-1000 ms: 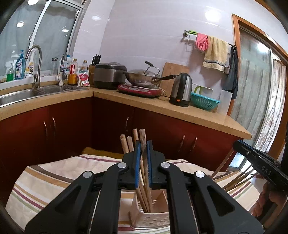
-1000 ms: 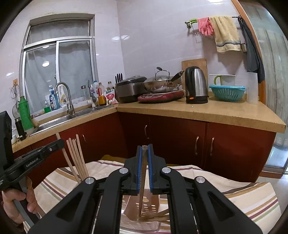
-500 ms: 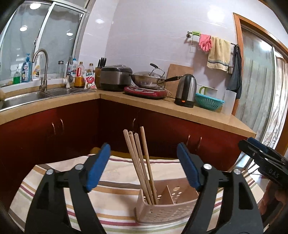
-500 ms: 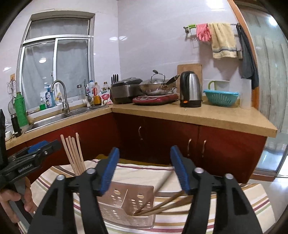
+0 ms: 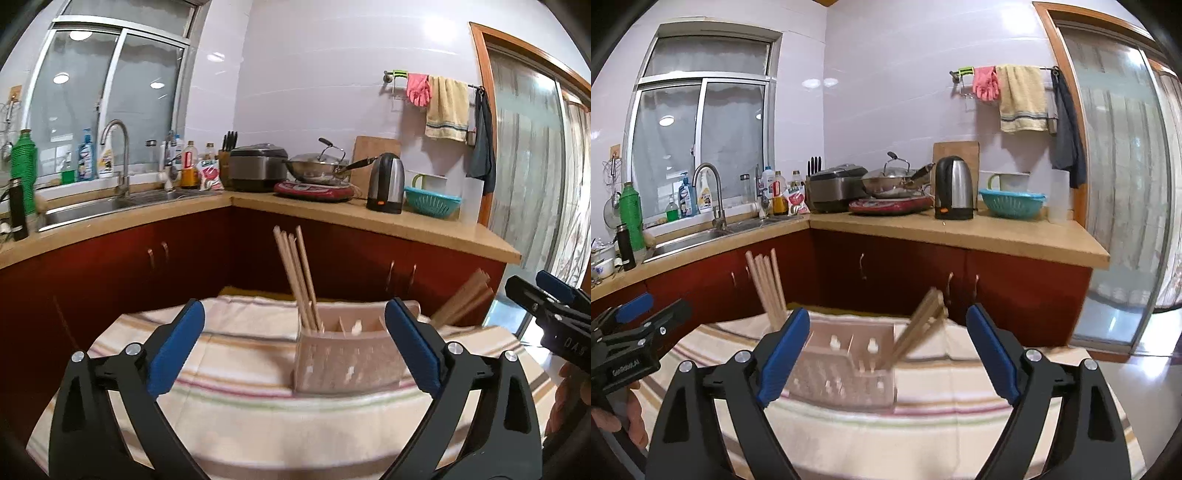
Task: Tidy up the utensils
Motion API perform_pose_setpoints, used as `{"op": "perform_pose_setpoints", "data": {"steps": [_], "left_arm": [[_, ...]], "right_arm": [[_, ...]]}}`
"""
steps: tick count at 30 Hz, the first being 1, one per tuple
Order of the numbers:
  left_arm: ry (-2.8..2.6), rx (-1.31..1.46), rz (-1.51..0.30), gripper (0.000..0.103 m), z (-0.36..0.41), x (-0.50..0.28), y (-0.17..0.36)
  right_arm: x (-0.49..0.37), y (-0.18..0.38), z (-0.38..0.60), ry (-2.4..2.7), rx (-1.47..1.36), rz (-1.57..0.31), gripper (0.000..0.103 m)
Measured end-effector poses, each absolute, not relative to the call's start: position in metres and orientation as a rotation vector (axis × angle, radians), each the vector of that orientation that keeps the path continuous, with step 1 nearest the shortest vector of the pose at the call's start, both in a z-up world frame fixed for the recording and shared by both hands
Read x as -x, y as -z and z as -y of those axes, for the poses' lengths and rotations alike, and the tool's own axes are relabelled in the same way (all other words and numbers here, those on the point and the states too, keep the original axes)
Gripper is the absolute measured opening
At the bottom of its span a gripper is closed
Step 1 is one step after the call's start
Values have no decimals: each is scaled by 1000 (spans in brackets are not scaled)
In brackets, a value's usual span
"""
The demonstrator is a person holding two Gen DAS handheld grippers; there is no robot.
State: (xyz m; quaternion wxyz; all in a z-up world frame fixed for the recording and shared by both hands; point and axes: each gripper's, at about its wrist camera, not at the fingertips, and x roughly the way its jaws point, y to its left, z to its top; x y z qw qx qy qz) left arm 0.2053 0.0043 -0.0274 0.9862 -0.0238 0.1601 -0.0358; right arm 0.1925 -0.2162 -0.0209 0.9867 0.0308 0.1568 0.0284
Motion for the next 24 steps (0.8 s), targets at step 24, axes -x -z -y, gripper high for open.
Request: {"op": "perform_pose_setpoints", "data": {"steps": [24], "left_arm": [[-15, 13, -304, 99, 10, -60, 0]], "right_arm": [[-64, 3, 229, -32, -35, -279, 86]]}}
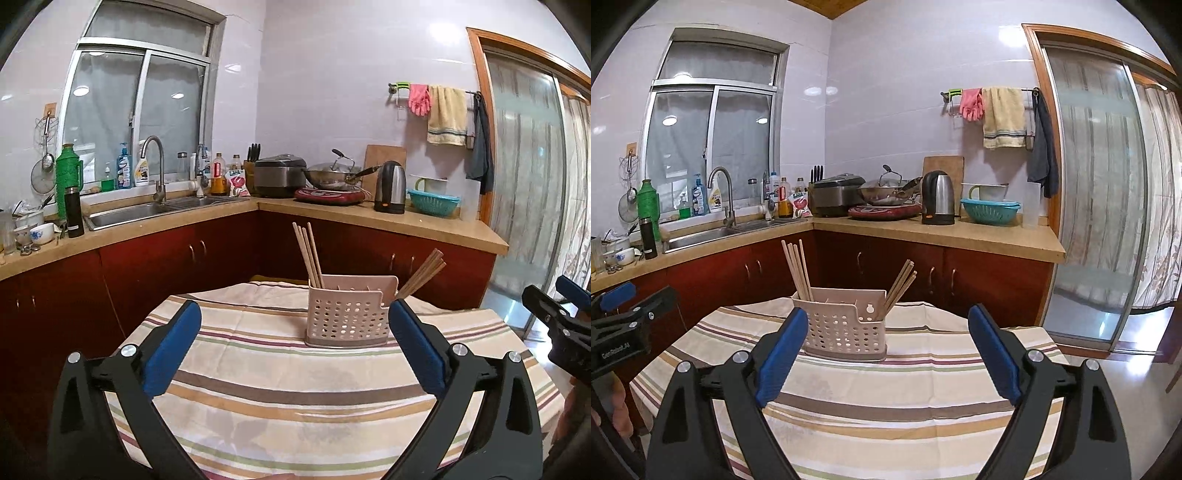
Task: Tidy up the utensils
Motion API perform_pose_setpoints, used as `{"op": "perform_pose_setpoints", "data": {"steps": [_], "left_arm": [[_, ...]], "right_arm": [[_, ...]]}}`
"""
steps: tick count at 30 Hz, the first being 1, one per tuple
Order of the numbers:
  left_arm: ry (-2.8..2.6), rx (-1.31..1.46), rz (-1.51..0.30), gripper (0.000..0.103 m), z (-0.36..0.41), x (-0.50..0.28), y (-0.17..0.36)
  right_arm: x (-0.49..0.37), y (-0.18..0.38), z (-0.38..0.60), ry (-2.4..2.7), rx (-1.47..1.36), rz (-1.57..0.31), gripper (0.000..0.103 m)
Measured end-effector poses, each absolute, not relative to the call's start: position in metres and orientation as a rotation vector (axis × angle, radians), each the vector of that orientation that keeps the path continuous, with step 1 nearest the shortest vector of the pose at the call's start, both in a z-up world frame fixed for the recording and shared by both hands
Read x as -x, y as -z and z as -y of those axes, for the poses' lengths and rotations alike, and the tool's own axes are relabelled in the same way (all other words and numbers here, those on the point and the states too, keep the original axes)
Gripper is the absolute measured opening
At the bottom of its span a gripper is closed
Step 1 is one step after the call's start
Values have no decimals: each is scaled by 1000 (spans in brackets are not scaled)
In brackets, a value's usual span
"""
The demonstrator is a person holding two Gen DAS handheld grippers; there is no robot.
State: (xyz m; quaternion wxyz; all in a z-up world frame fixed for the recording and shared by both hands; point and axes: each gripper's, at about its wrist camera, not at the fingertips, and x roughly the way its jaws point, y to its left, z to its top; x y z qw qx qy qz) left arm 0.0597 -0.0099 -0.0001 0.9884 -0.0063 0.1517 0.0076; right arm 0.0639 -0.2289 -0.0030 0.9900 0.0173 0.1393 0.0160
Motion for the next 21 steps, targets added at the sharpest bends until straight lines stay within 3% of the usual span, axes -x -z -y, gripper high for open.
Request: {"op": "perform_pose_setpoints", "data": {"steps": [21], "left_arm": [[-12, 26, -297, 99, 8, -51, -3]], "right_arm": [[-54, 4, 223, -34, -26, -265, 86]]}}
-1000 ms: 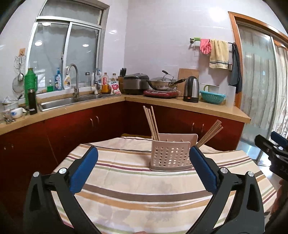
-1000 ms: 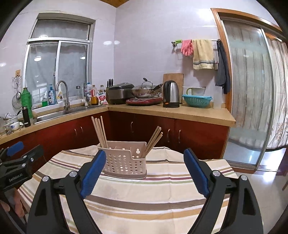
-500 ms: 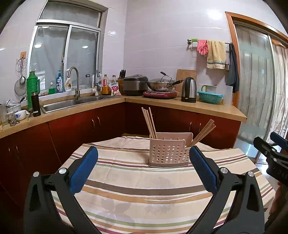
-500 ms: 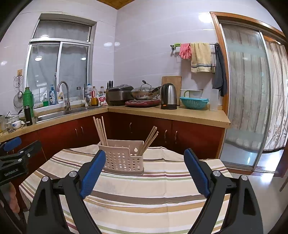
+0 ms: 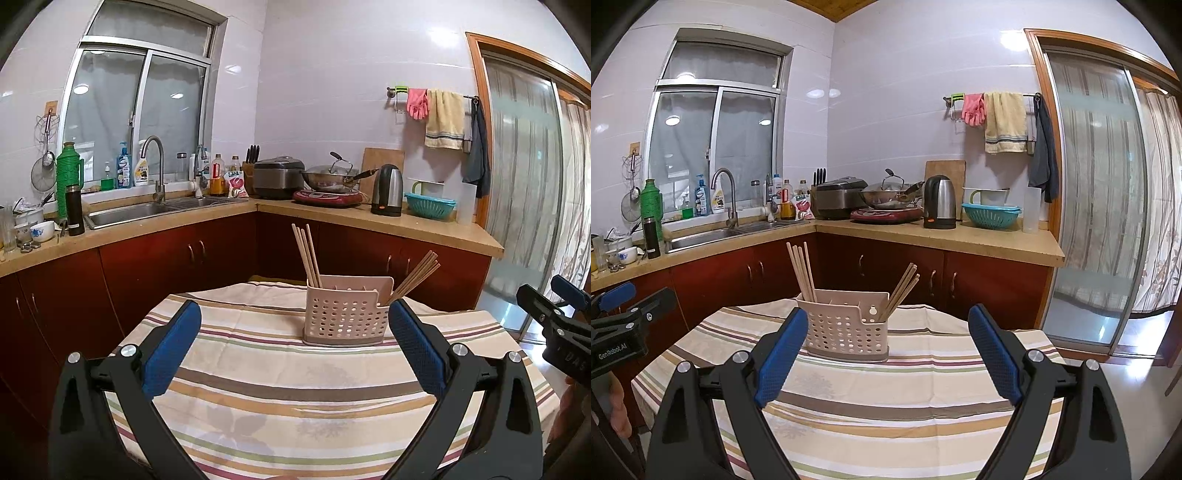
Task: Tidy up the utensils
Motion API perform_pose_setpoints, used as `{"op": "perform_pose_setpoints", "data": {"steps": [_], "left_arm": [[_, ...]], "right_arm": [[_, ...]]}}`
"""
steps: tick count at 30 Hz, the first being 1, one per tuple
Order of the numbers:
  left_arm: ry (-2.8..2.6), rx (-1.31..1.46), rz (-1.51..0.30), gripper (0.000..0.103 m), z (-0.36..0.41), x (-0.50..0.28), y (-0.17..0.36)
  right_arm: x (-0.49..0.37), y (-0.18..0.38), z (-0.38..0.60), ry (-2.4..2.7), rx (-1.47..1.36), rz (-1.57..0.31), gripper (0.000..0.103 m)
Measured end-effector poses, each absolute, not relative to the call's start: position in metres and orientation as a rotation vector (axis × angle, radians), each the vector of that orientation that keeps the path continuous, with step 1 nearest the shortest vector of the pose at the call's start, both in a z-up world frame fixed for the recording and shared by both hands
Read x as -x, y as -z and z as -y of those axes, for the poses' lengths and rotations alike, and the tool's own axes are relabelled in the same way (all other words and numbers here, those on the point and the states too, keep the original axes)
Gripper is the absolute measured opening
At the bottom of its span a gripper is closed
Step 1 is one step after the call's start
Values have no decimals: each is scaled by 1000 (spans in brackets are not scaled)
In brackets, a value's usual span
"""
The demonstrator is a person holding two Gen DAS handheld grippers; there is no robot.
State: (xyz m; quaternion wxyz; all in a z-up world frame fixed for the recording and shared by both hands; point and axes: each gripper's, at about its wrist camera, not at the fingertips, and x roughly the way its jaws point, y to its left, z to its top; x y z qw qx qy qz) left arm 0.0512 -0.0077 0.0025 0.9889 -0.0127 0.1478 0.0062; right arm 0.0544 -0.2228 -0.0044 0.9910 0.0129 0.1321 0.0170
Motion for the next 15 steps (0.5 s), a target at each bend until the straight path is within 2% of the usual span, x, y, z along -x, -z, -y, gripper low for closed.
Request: {"op": "perform_pose_setpoints", "data": {"steps": [15], "left_arm": [[-6, 36, -293, 99, 9, -49, -6]], "right_arm": [[-54, 5, 222, -34, -23, -265, 86]]}}
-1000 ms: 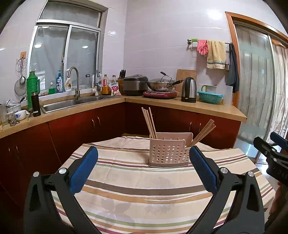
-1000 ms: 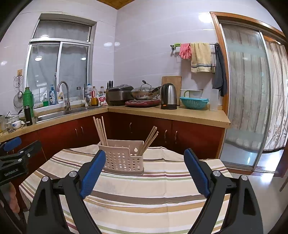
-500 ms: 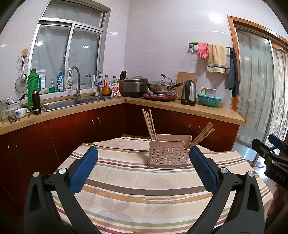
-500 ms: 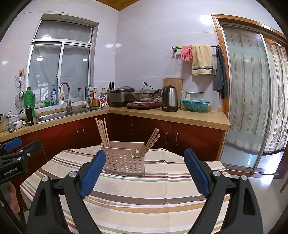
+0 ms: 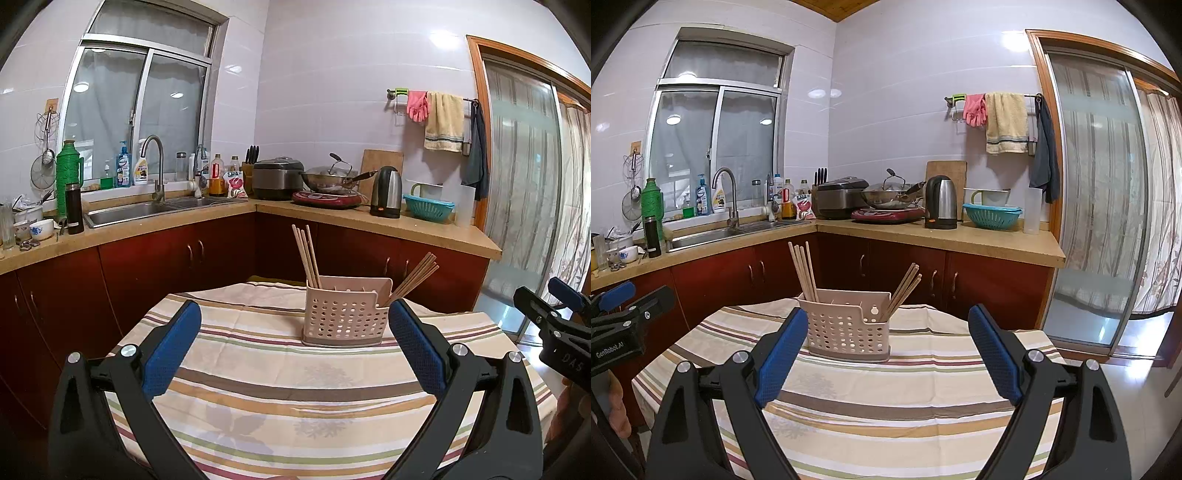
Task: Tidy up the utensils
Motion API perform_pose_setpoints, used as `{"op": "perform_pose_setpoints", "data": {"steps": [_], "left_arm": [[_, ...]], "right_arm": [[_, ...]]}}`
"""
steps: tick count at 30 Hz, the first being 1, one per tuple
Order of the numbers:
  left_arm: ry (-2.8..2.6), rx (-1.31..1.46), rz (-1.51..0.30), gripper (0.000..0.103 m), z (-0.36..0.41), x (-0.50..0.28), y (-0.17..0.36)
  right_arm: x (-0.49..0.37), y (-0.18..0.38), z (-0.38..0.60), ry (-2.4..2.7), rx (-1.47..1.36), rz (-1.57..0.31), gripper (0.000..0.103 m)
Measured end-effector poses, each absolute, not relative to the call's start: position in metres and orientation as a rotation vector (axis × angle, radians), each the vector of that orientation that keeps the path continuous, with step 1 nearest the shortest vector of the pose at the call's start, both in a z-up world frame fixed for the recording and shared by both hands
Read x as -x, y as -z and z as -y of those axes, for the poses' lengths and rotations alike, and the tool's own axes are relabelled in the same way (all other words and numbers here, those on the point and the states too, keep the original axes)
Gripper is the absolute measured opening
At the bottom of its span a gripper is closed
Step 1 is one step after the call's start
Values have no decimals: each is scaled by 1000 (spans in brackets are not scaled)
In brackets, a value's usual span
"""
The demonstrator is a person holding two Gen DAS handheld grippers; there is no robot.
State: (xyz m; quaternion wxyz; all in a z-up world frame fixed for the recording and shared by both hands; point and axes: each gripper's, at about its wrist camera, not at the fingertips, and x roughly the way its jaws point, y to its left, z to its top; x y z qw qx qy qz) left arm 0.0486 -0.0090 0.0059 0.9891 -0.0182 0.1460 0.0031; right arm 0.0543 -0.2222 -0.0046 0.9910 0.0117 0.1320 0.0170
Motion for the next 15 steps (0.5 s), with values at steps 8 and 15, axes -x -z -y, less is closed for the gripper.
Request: {"op": "perform_pose_setpoints", "data": {"steps": [8, 15], "left_arm": [[-6, 29, -281, 99, 11, -46, -9], [2, 52, -302, 99, 11, -50, -8]], "right_arm": [[-55, 5, 222, -35, -25, -267, 86], [-54, 4, 221, -35, -25, -266, 86]]}}
